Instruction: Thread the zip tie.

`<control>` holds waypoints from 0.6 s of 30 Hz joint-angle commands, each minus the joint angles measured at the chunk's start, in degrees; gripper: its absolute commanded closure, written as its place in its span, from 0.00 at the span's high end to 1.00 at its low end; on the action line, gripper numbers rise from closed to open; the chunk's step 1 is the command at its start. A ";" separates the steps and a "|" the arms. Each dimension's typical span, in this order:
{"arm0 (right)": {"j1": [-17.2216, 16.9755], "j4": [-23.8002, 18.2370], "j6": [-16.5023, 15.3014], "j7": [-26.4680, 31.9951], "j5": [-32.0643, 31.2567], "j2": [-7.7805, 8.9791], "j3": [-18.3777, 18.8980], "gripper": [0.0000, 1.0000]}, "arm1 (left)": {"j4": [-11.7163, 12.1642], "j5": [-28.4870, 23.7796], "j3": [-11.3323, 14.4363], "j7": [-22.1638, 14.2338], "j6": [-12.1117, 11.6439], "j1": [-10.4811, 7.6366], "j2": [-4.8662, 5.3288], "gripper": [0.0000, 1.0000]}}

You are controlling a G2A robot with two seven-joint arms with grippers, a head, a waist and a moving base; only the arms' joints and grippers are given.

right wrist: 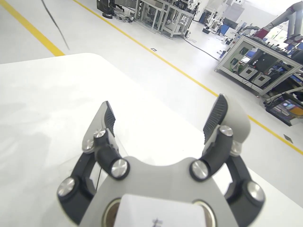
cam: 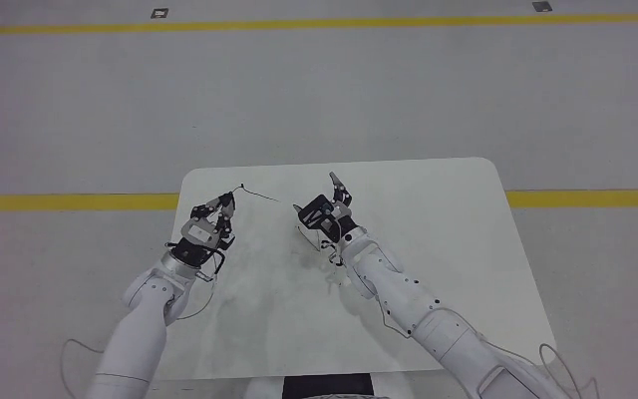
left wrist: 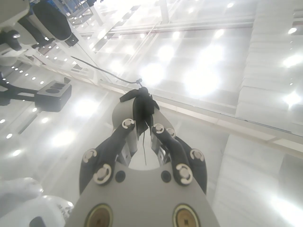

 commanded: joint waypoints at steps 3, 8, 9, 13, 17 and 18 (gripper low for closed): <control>0.00 0.00 0.00 0.00 0.00 0.00 0.00 1.00 | 3.16 -1.49 2.28 -8.54 0.00 -0.37 1.32 0.00; 0.00 0.00 0.00 0.00 0.00 0.00 0.00 1.00 | 8.31 -1.49 4.39 -15.34 0.00 -2.36 2.40 0.00; 0.00 0.00 0.00 0.00 0.00 0.00 0.00 1.00 | 9.36 -1.49 4.63 -16.18 0.00 -2.95 2.55 0.00; 0.00 0.00 0.00 0.00 0.00 0.00 0.00 1.00 | 11.59 -1.49 5.55 -18.47 0.00 -4.00 2.55 0.00; 0.00 0.00 0.00 0.00 0.00 0.00 0.00 1.00 | 11.60 -1.49 5.76 -18.60 0.00 -4.07 2.56 0.00; 0.00 0.00 0.00 0.00 0.00 0.00 0.00 1.00 | 11.60 -1.49 5.76 -18.60 0.00 -4.07 2.56 0.00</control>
